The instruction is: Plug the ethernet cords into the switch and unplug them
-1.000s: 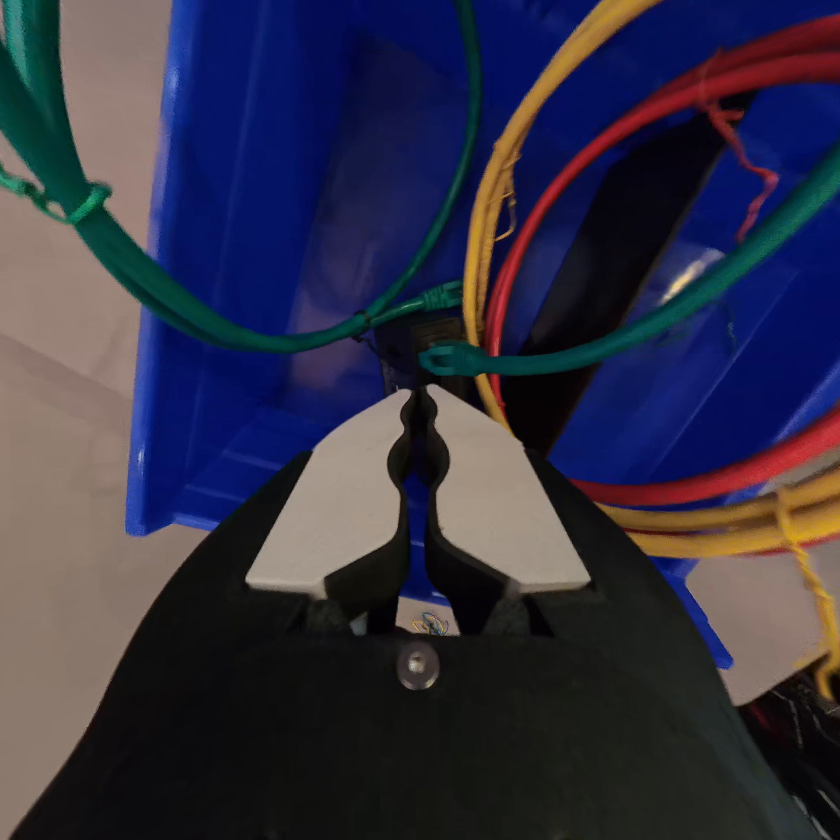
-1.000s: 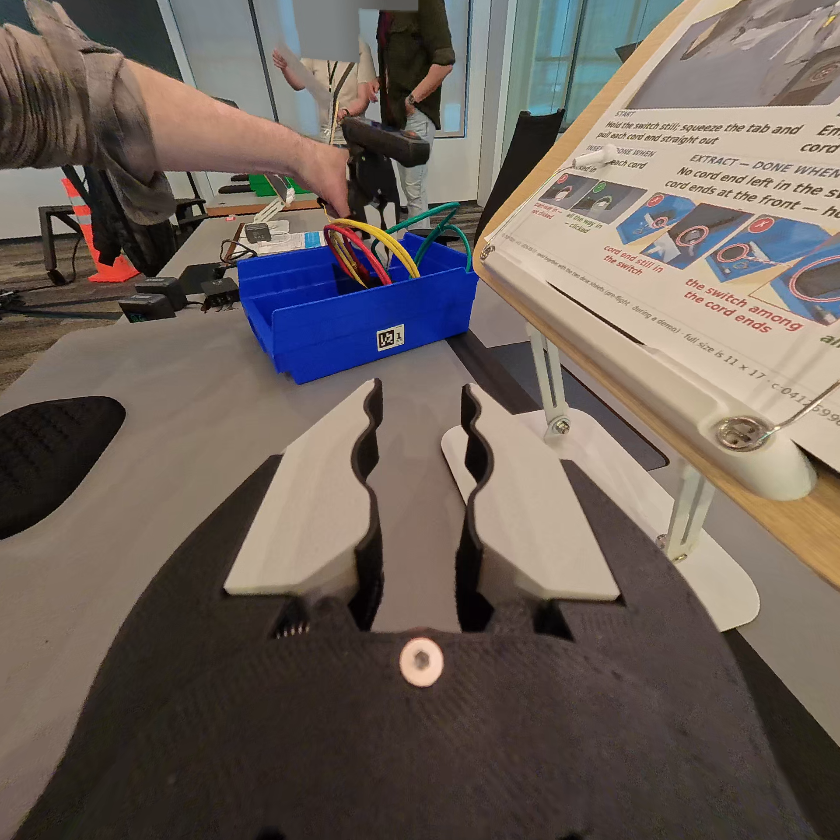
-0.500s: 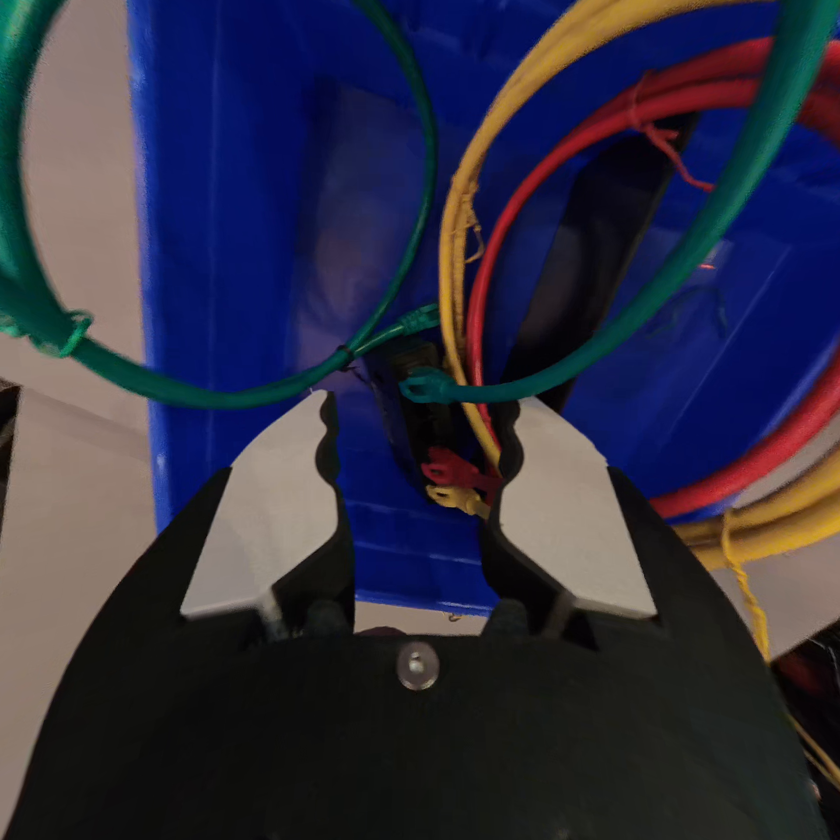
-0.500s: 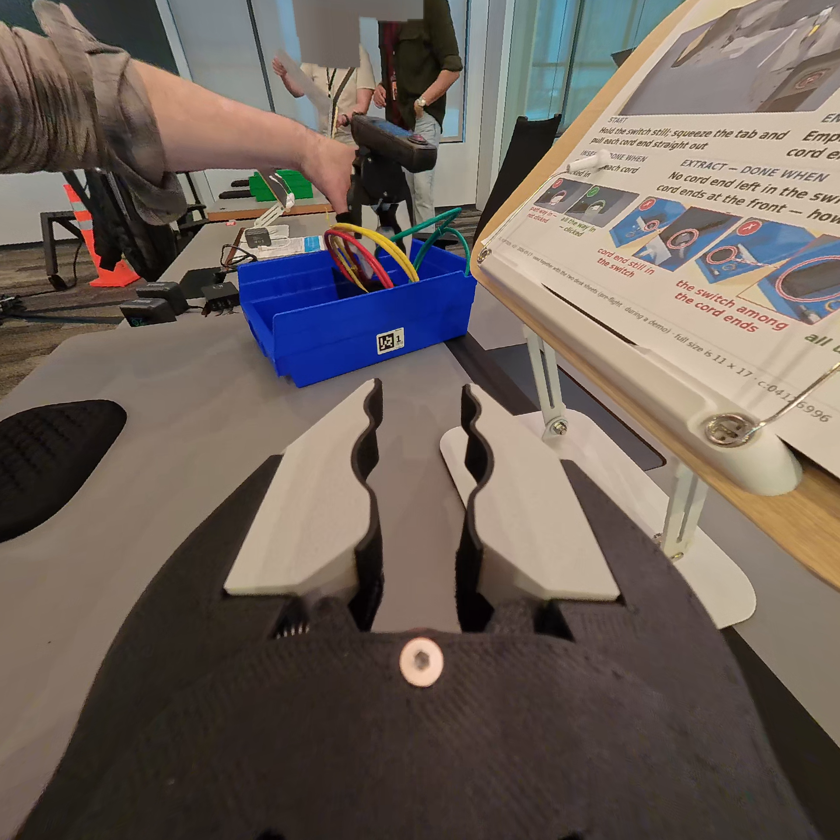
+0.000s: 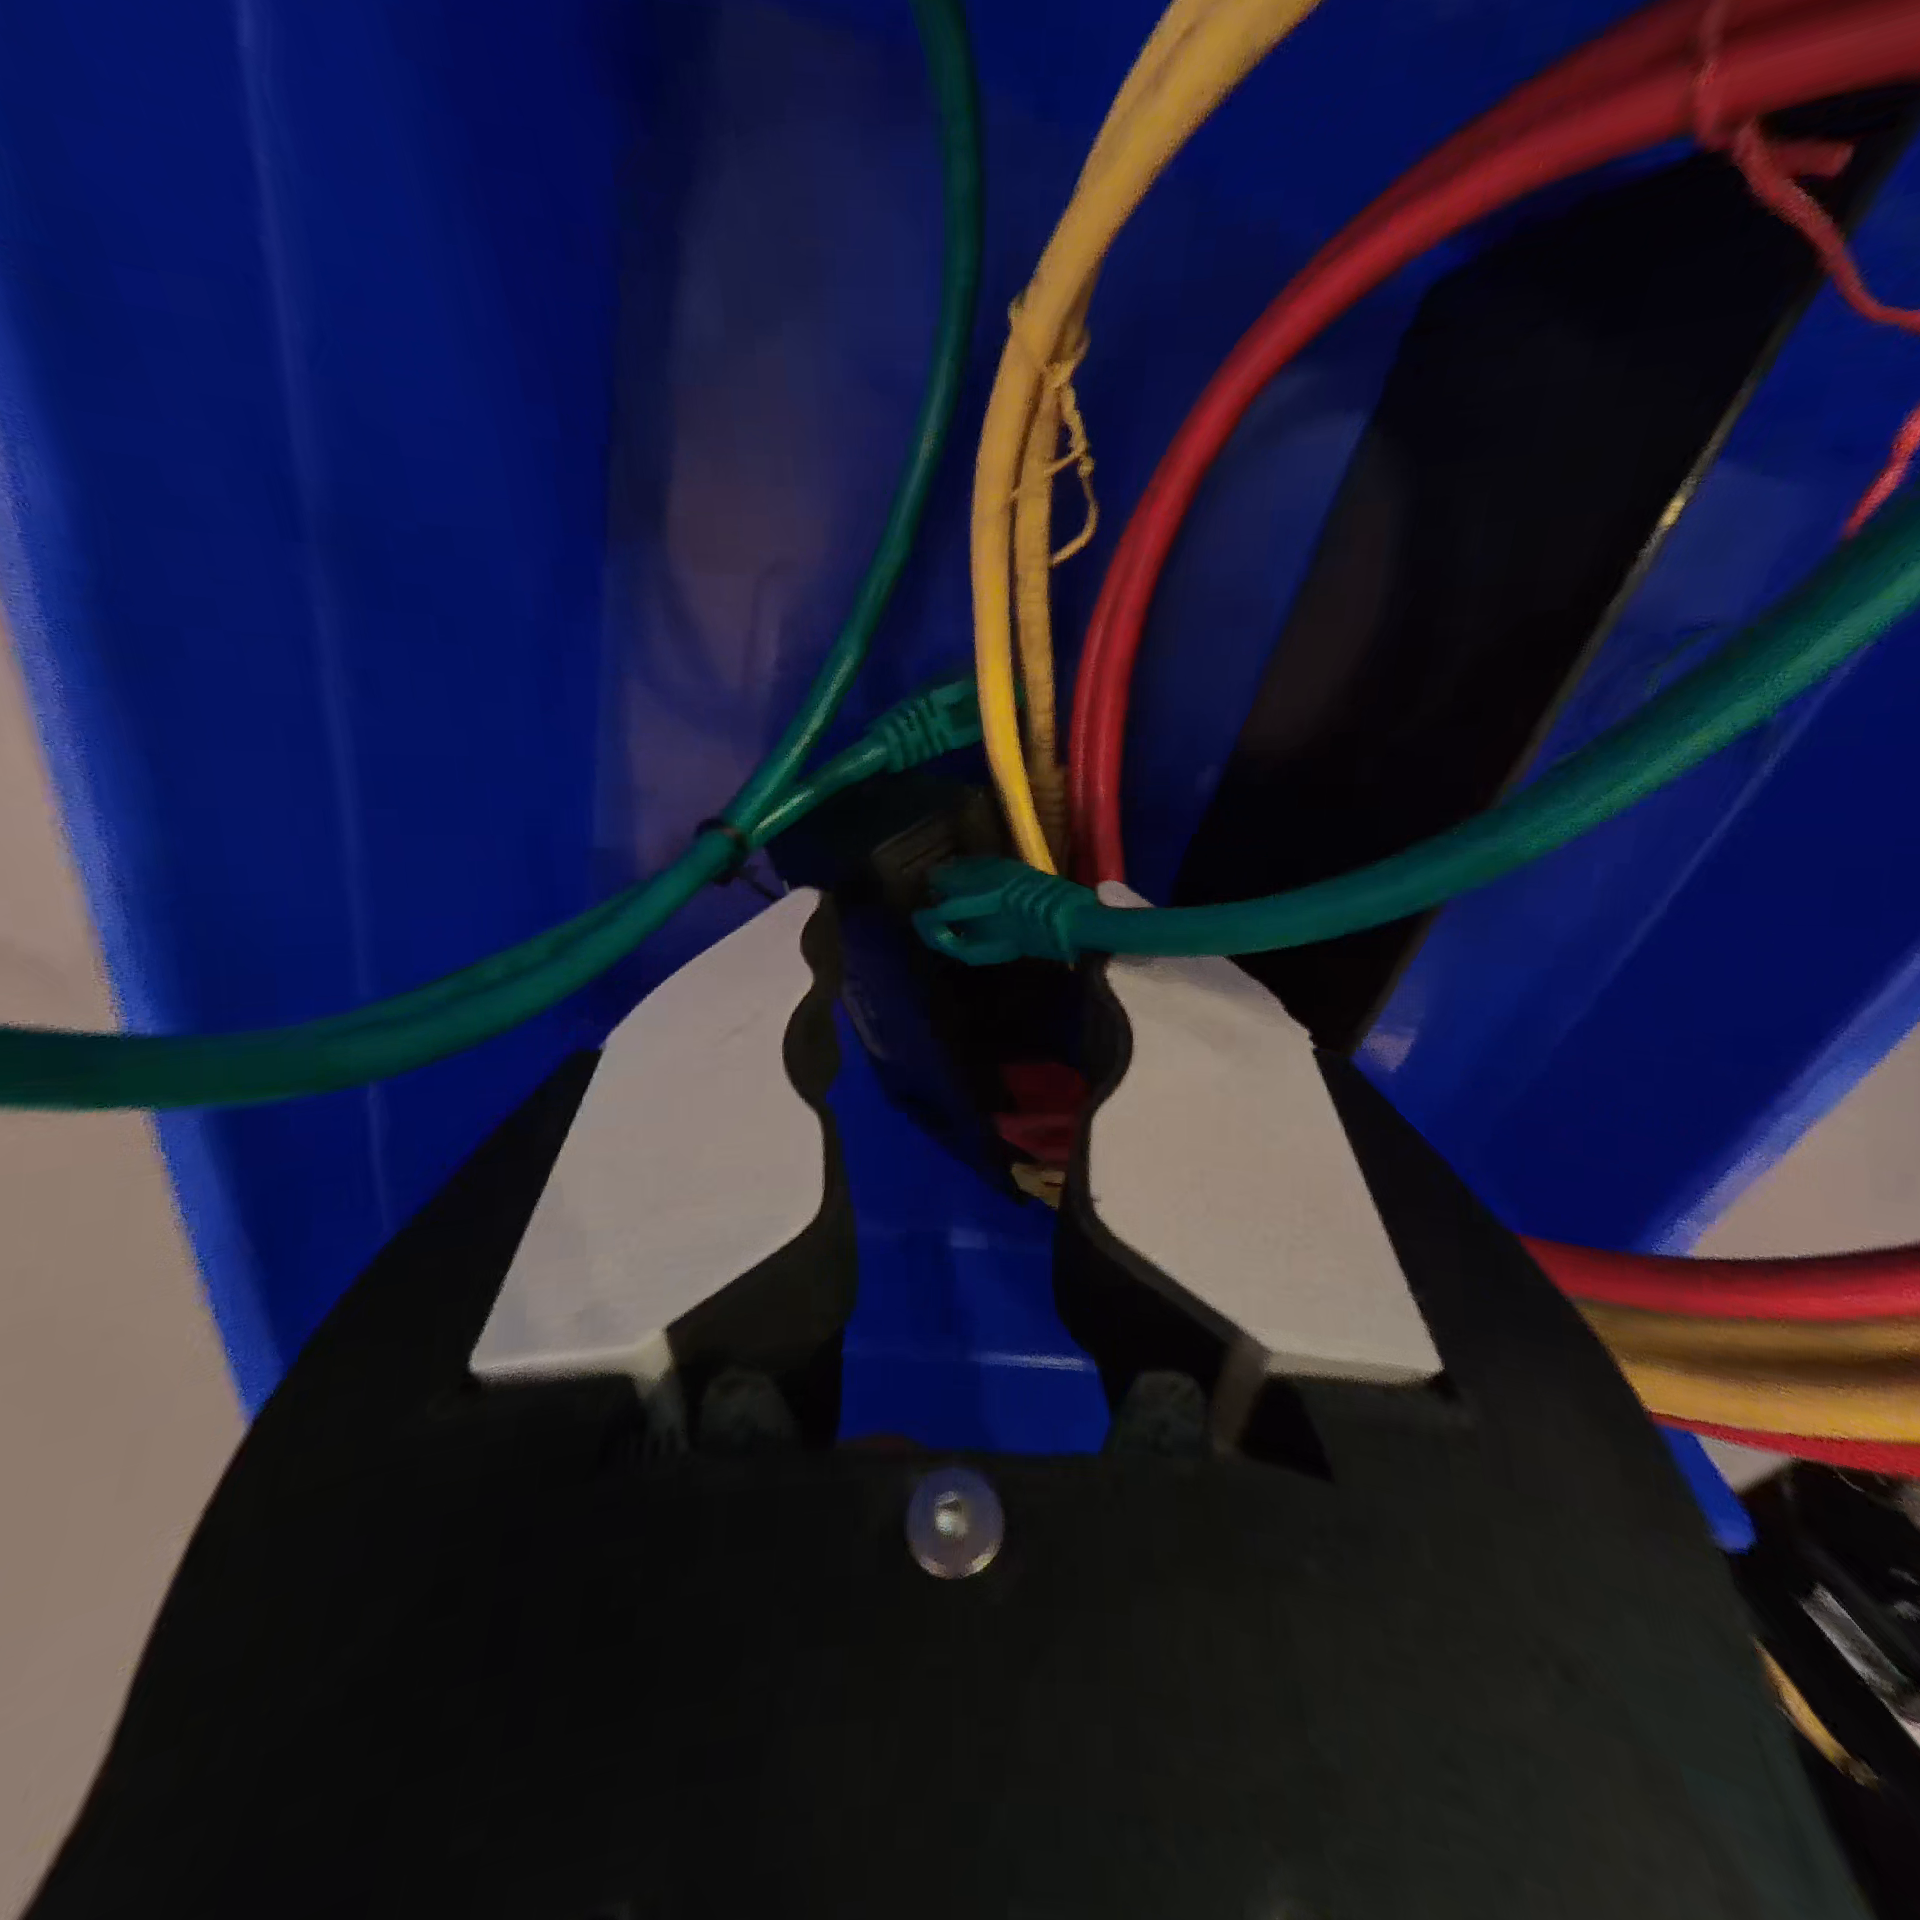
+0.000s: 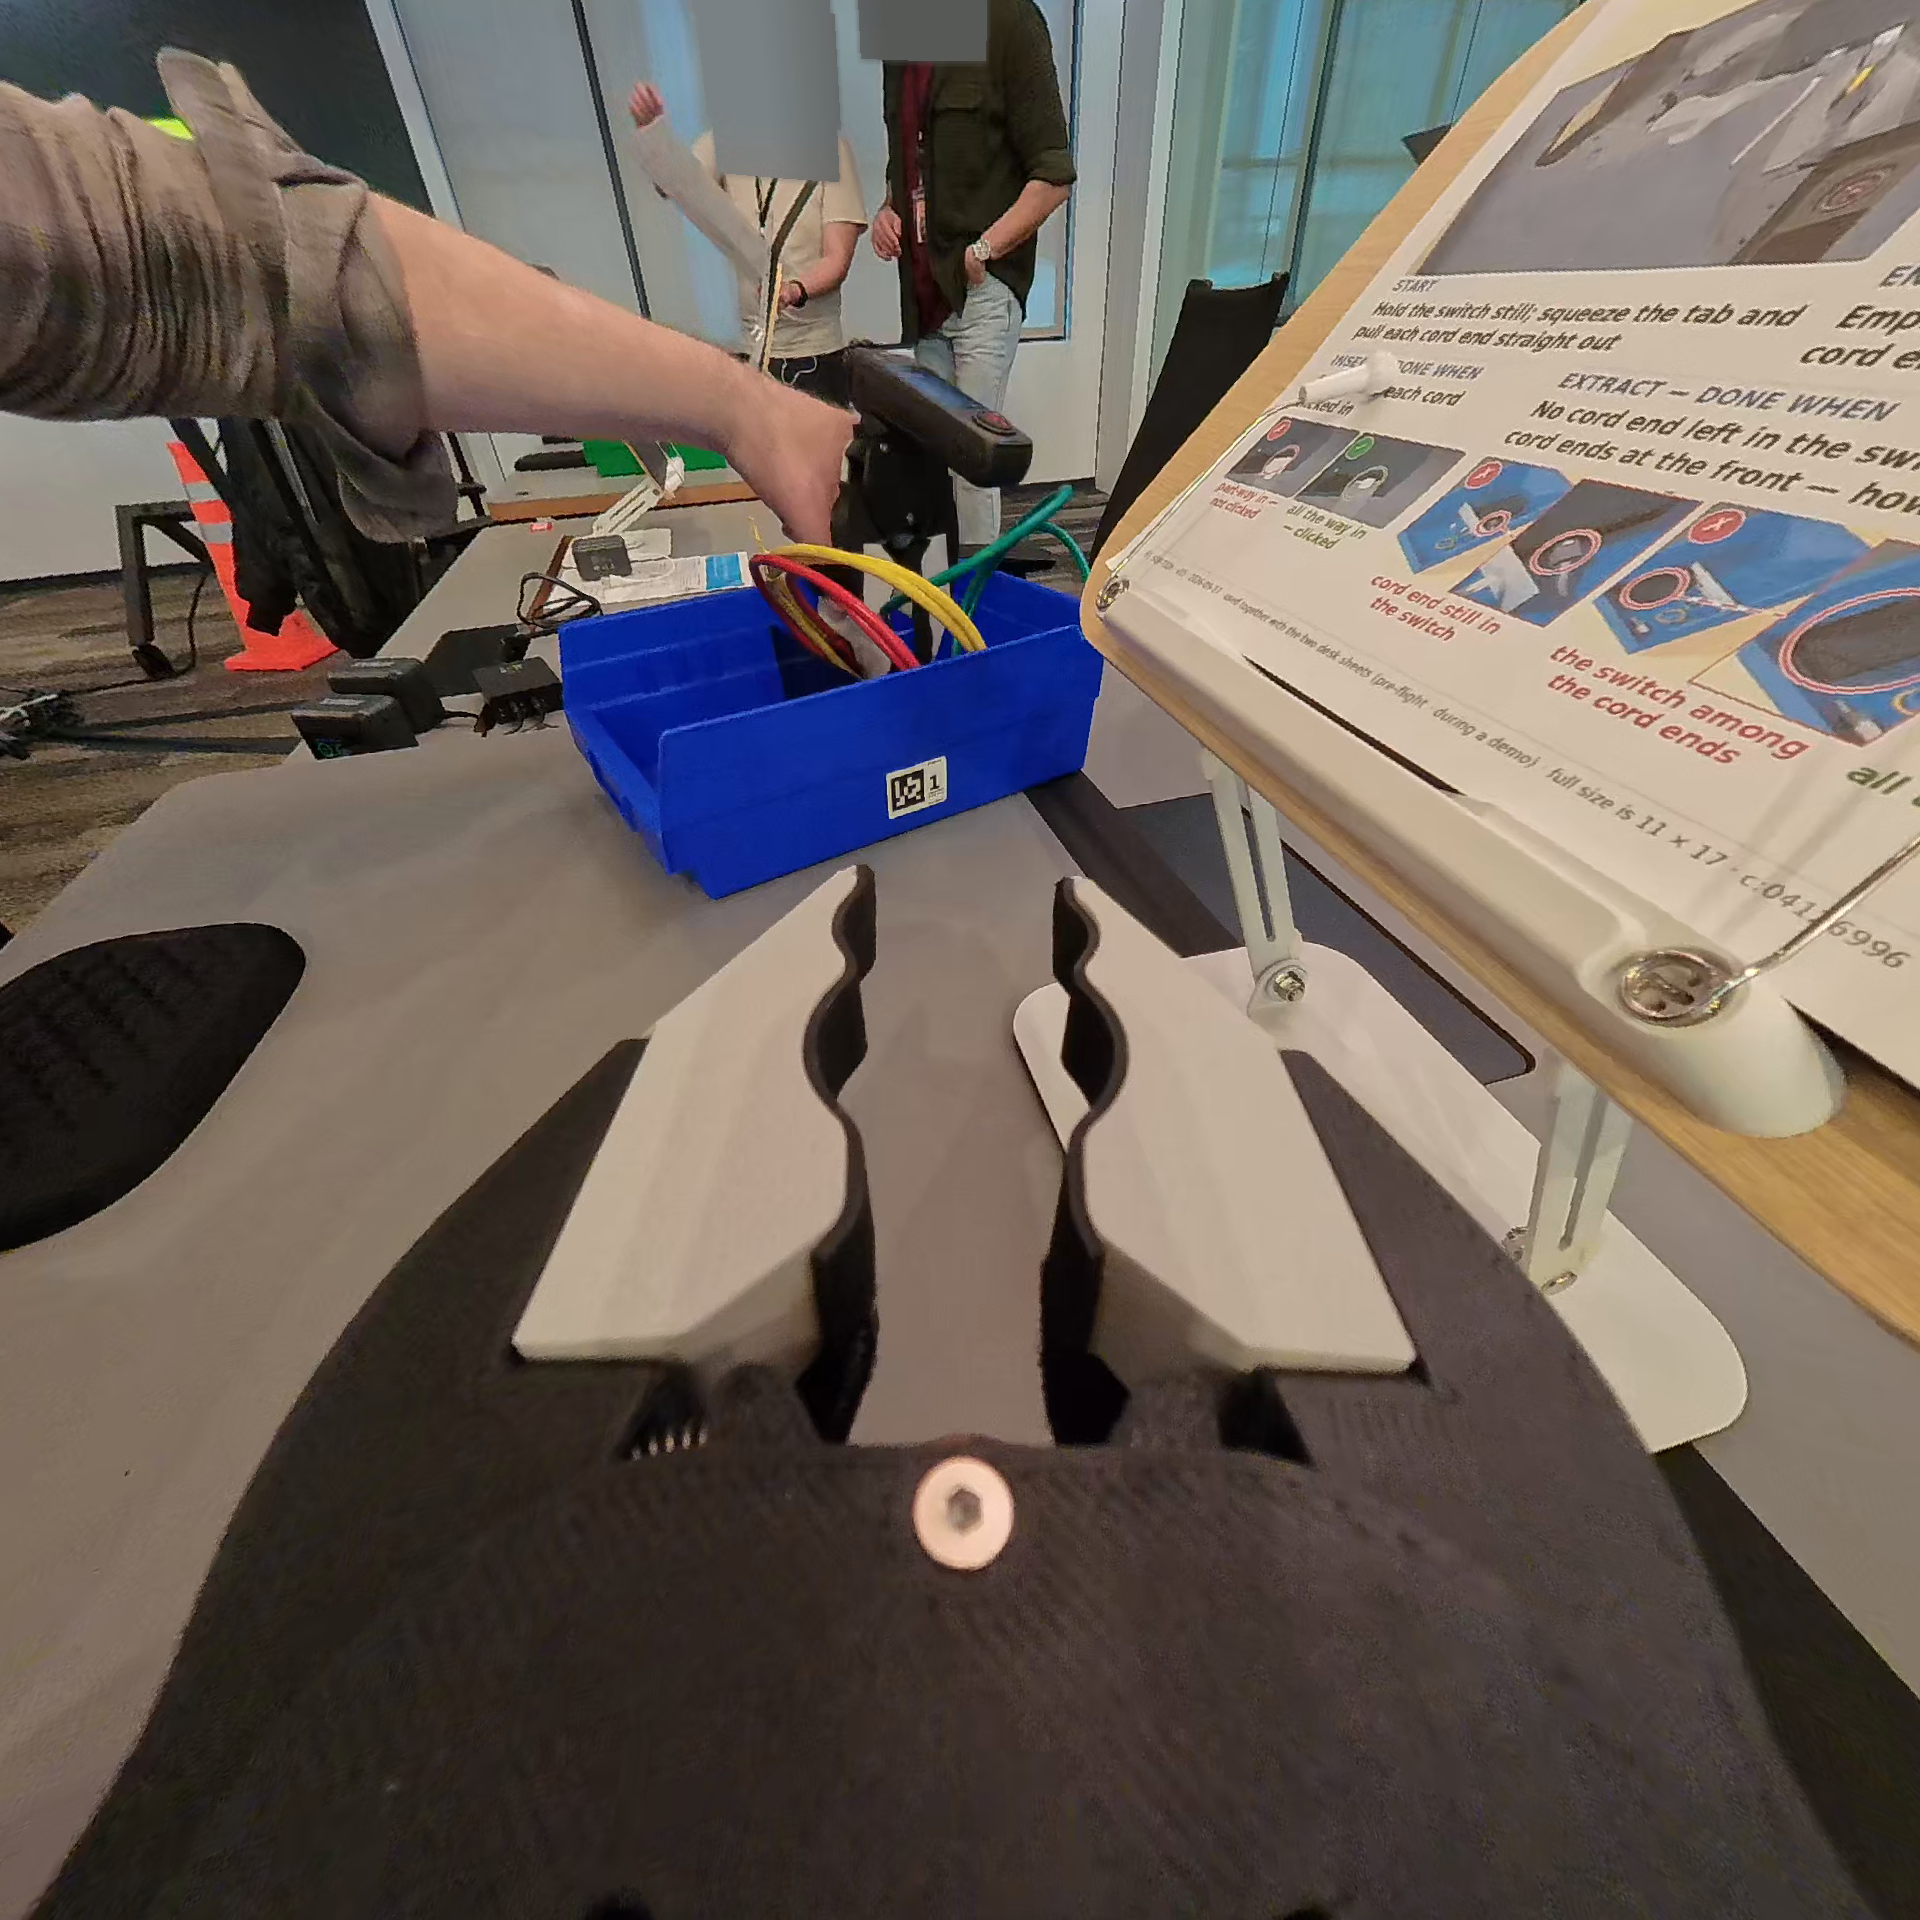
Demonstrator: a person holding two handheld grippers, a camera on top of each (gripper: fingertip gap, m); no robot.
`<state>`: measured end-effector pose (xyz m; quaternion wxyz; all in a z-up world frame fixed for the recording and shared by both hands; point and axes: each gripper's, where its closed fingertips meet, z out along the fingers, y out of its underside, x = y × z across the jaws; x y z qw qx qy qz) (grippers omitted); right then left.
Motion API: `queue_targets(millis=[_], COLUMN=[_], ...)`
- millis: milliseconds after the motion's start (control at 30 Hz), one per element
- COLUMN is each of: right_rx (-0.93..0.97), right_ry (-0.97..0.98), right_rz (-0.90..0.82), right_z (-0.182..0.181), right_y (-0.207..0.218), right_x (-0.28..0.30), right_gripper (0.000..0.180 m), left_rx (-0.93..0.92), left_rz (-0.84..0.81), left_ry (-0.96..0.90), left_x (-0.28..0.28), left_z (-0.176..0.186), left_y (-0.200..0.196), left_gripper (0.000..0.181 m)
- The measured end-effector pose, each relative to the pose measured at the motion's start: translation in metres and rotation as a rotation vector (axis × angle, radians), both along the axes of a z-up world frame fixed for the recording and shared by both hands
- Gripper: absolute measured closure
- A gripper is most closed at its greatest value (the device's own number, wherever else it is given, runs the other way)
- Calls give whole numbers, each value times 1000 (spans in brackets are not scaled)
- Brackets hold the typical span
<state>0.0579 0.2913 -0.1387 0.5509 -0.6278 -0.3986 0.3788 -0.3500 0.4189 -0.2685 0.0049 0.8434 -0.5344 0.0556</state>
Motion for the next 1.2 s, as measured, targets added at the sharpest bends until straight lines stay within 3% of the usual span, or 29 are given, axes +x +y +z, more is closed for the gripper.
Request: queue_targets(millis=[167, 367, 500, 567, 600, 767, 867, 967, 1200], right_rx=[-6, 2, 1, -3, -3, -1, -2, -2, 0], right_ry=[15, 4, 23, 28, 26, 19, 22, 28, 31], right_rz=[1, 12, 3, 4, 6, 12, 14, 13, 12], right_z=[1, 2, 5, 4, 4, 4, 4, 5, 6], right_y=[1, -3, -1, -1, -1, -2, -3, -3, -2], right_x=[1, -3, 1, 1, 0, -2, -2, -1, -1], right_gripper=[147, 147, 148, 148, 148, 148, 148, 148, 148], left_rx=[17, -31, -16, -44, -40, -33, -12, 8, 51], left_rz=[76, 298, 312, 291, 270, 248, 249, 248, 223], left_ry=[-28, -141, -58, 15, 42, 51, 16, -6, -31], left_x=[0, -10, -18, -20, -19, -23, -27, -33, -33], left_z=[0, 3, -1, -14, -16, -12, -1, 5, 9], left_y=[6, 22, 21, 13, 13, 19, 25, 28, 28], left_gripper=[139, 141, 138, 113, 111, 119, 142, 153, 154])
